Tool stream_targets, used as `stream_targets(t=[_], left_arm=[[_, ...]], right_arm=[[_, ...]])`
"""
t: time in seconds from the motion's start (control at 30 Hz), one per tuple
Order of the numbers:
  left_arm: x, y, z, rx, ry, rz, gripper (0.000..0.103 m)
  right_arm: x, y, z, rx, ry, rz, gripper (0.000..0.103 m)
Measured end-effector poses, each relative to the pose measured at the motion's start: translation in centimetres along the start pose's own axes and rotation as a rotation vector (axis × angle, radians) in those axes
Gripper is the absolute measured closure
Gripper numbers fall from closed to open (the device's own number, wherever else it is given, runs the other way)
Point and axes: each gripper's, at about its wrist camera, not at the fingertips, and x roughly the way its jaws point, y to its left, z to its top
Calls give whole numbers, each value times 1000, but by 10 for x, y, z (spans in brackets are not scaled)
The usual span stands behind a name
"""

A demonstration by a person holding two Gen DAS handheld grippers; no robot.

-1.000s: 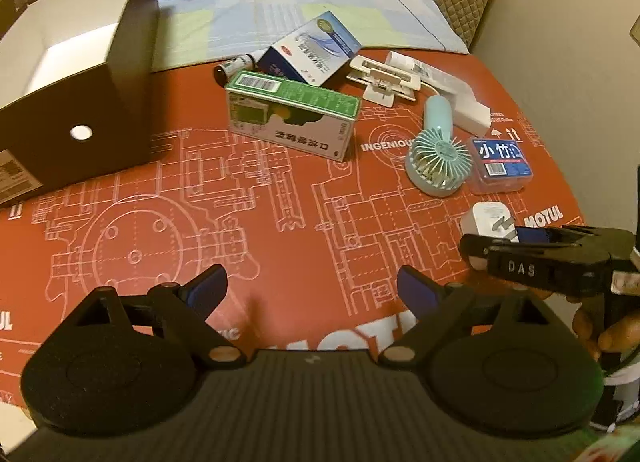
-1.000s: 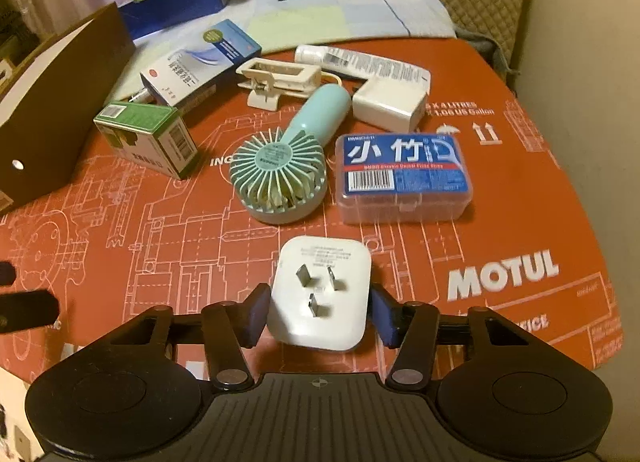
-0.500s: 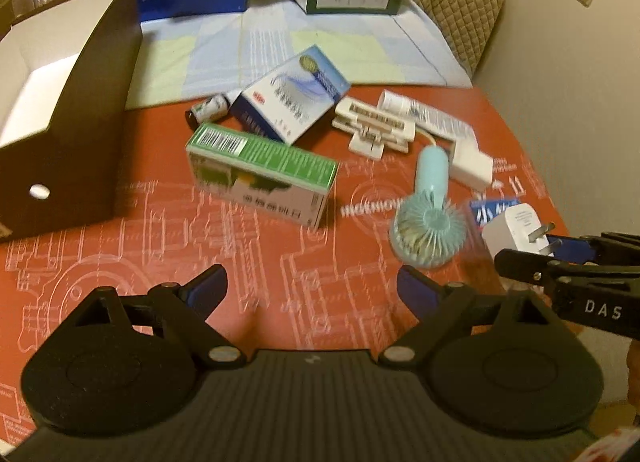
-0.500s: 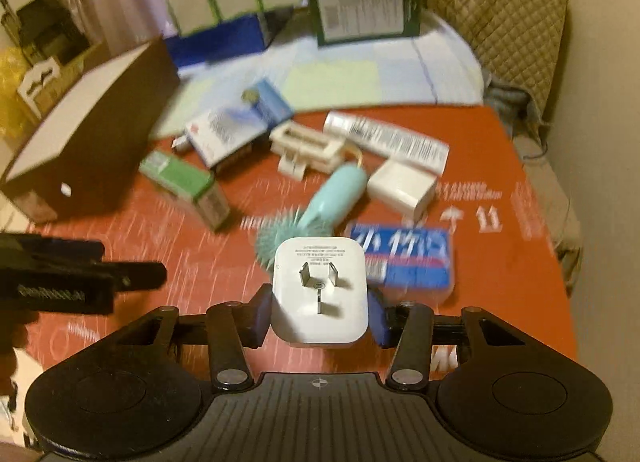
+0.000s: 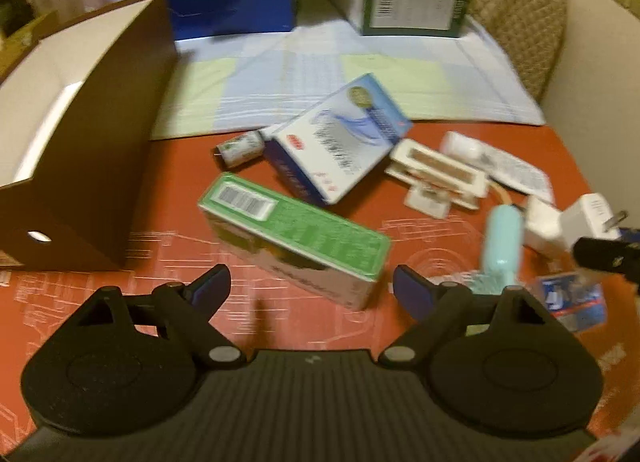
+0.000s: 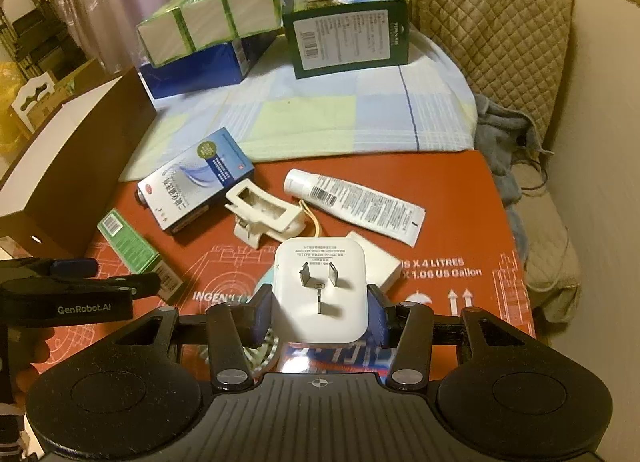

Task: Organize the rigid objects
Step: 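Grasp the small green medicine box with the left gripper while the right lifts the plug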

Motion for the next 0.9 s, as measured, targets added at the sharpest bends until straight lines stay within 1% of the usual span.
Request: stream_targets(t=[0.1,0.23,0.3,0.33,0.4,0.53,0.57,0.67,0.8,0.87,0.9], left_arm=[[0,13,-4,-44,12,29,17],[-5,39,-16,-112,29,112,20],[-8,54,-22,-147,46,136,21],[-10,58,-24,-156,54,136,23],[-16,62,-23,-158,60,107,23],[-26,53,-1,-179,27,-8,22],[-25,49,6,-185,18,-22,22],[-14,43,24,-185,18,-20,22],[17,34,37,-134,71,24,24],[26,34,34,-111,97,54,37],[27,37,32,-110,109,47,49]], right_arm=[[10,-4,5,-12,15,13,58],[24,-10,12,-24,33,28,58],[29,-13,16,-27,38,35,58],[31,-14,18,-29,39,37,58],[35,-17,21,-32,39,40,58],[38,-23,28,-31,38,42,58],[39,-24,29,-32,36,42,58],[39,-28,32,-28,30,42,58],[39,-33,33,-19,29,43,58],[38,-35,32,-17,29,43,58],[38,-37,31,-14,29,41,58]])
